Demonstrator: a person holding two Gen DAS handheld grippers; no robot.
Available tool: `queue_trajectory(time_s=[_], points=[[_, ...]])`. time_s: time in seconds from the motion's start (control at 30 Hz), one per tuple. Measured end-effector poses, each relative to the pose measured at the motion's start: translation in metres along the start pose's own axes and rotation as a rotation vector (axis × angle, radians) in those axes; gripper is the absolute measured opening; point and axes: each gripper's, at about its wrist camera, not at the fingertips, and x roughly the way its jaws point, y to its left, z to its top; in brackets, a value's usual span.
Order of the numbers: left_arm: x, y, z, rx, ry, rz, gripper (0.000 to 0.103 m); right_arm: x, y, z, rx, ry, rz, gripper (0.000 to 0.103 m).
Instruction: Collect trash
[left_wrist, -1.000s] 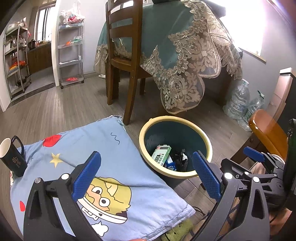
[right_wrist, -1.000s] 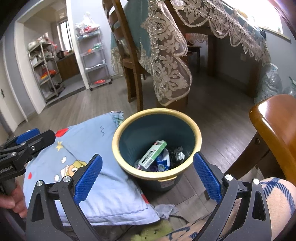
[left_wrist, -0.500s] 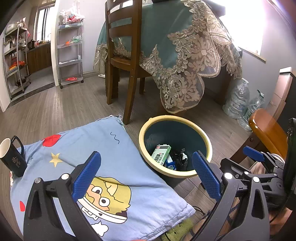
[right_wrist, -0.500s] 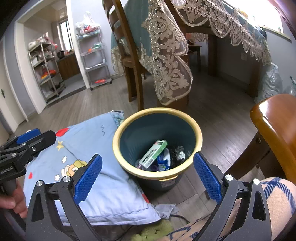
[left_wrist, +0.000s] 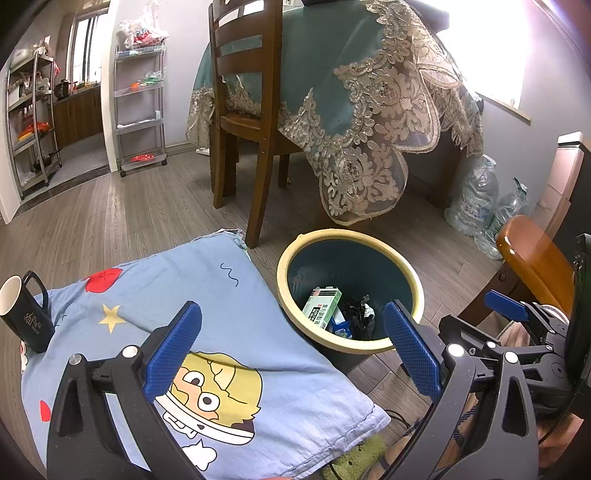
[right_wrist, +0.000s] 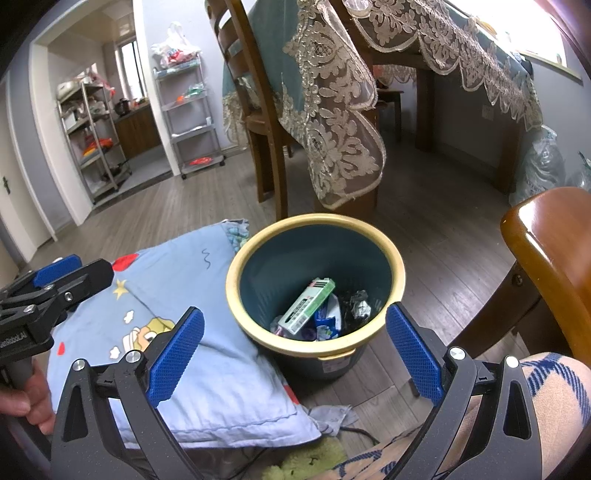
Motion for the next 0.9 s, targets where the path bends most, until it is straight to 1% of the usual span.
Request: queue_trajectory(time_s=[0.37,0.47,0.9], points=[[0.0,-0.0002,-0.0001,0.0,0.0,0.0,0.097,0.0012,0.0011,-0.0012,-0.001,0.002,0.003,0.098],[-0.0003,-0.0006,-0.0022,0.005,-0.004,-0.011,0.097,0.0012,0.0016,-0.0017,-0.001,0.001,0.003,0.098],[0.0008,0.0005,-0.0028,0.012,0.008,-0.002,0.097,0.0012,0.0012,-0.0011,-0.001,0.001,0.002,0.098]])
